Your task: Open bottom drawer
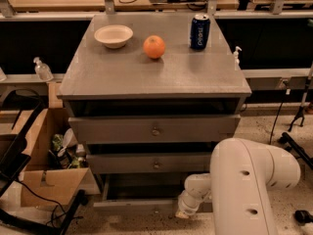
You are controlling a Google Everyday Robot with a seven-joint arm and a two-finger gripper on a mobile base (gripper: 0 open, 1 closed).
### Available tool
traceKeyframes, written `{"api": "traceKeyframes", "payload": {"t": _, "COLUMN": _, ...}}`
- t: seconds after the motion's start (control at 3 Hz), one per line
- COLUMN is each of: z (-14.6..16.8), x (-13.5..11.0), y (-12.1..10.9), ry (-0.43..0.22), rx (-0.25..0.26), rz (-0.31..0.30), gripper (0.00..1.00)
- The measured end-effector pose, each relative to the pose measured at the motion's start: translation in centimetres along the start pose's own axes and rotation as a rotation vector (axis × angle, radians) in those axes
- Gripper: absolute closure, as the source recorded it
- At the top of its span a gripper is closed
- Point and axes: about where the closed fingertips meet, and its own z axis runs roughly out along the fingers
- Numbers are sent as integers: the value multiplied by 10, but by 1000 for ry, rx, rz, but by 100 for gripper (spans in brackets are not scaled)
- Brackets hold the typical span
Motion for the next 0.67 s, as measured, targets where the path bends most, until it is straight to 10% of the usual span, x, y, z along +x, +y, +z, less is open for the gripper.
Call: {"api": "traceKeyframes", "payload": {"t": 0.67, "z": 0, "x": 0, "y": 0, "ry": 0, "rx": 0, "rz": 0, "gripper": 29}}
